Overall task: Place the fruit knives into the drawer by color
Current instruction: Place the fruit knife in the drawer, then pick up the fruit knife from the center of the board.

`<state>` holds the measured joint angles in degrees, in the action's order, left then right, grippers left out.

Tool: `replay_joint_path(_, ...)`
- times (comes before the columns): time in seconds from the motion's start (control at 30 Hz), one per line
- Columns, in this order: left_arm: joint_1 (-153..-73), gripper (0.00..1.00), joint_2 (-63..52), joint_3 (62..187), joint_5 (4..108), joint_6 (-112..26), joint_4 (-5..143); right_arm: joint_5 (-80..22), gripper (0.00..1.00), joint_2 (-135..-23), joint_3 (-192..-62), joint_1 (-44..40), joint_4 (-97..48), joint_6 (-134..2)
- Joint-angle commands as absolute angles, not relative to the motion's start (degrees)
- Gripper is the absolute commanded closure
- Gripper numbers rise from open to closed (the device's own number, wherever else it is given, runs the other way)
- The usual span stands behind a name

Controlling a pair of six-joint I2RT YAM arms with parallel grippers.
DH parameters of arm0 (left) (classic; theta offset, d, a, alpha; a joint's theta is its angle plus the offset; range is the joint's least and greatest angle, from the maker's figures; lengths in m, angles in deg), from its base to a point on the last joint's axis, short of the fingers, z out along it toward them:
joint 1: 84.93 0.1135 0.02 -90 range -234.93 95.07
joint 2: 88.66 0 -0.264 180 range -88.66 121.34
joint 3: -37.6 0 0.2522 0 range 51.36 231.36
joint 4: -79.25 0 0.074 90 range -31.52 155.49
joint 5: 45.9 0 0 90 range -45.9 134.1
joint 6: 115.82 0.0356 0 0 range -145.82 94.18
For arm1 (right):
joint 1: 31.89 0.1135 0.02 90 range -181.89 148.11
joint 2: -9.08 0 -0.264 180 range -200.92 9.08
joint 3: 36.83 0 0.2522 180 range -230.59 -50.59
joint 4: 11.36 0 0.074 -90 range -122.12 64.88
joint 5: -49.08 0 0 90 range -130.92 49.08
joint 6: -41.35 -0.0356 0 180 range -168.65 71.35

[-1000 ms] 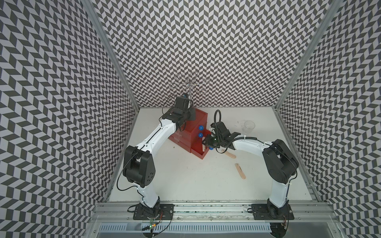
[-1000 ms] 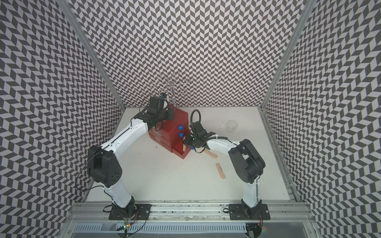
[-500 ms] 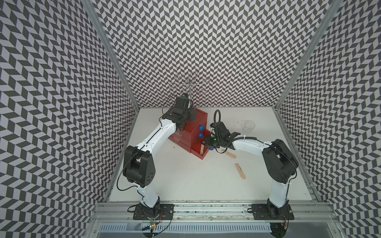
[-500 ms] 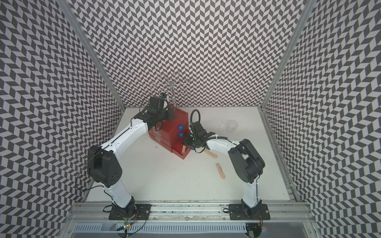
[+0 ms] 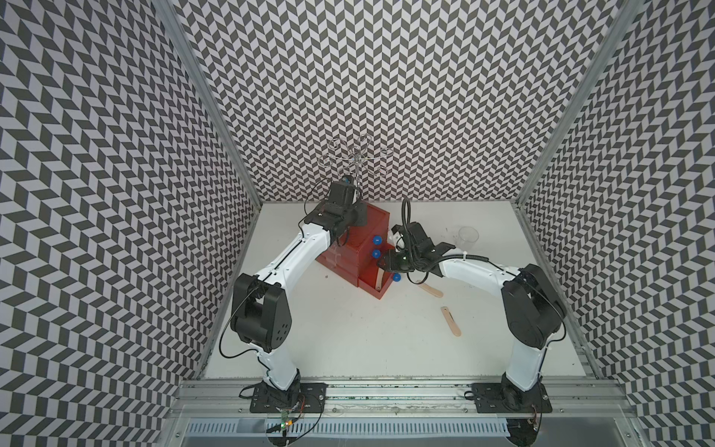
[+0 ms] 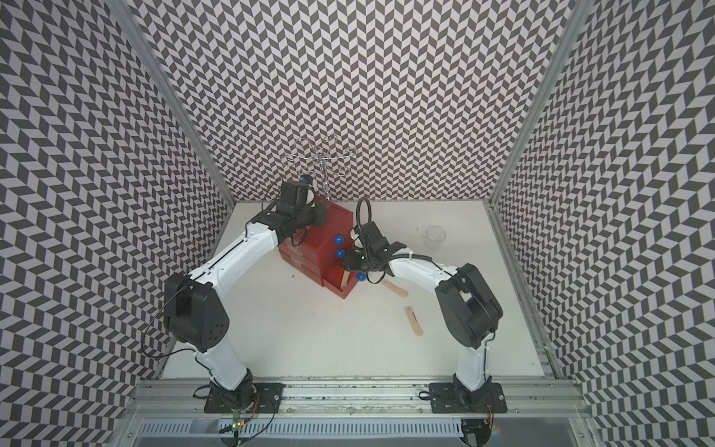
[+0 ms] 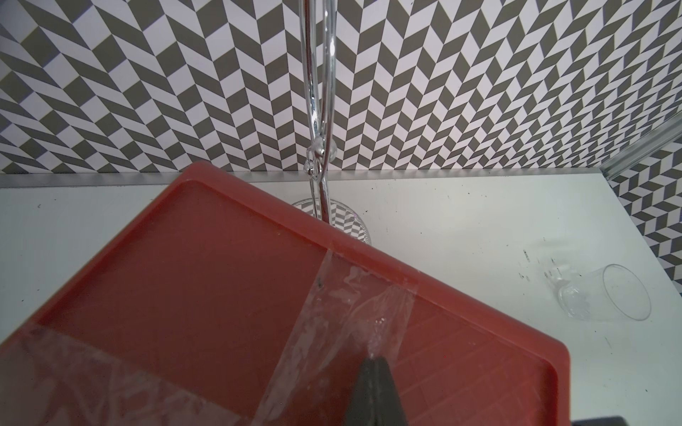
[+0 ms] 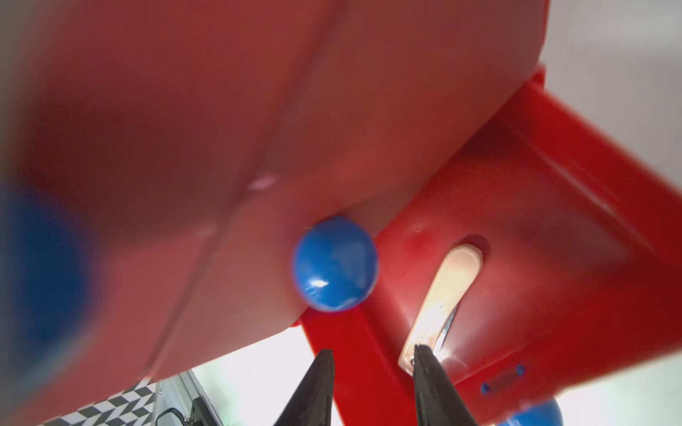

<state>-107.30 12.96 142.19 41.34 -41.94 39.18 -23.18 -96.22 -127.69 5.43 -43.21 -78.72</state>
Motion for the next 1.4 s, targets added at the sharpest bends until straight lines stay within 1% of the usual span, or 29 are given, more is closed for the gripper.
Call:
replay_joint_path(0.0,-107.25,1.0,19.32,137.84,40.76,-41.84,23.51,-27.15,0.62,-90.89,-131.86,5.64,-49.35,-70.42)
replay_joint_path(0.1,-107.21,1.0,19.4,137.9,40.76,-41.89,23.44,-31.09,0.62,-88.87,-134.44,5.64,-55.65,-65.89)
replay_joint_path(0.2,-107.25,1.0,19.35,137.84,40.68,-41.84,23.45,-37.07,0.61,-87.42,-135.74,5.64,-61.1,-63.0)
replay_joint_path(0.33,-107.24,1.0,19.36,137.93,40.73,-41.89,23.47,-42.75,0.6,-86.19,-133.96,5.3,-65.69,-61.01)
replay_joint_path(0.57,-107.34,1.0,19.32,137.84,40.85,-41.94,23.41,-43.69,0.6,-86.19,-128.64,4.43,-68.34,-58.62)
replay_joint_path(1.17,-107.38,1.0,19.36,137.94,40.71,-41.93,23.31,-44.18,0.6,-94.95,-126.33,3.13,-71.55,-55.2)
replay_joint_path(1.37,-107.4,1.0,19.35,137.93,40.73,-41.9,23.3,-42.96,0.56,-95.25,-123.41,0.65,-71.12,-55.44)
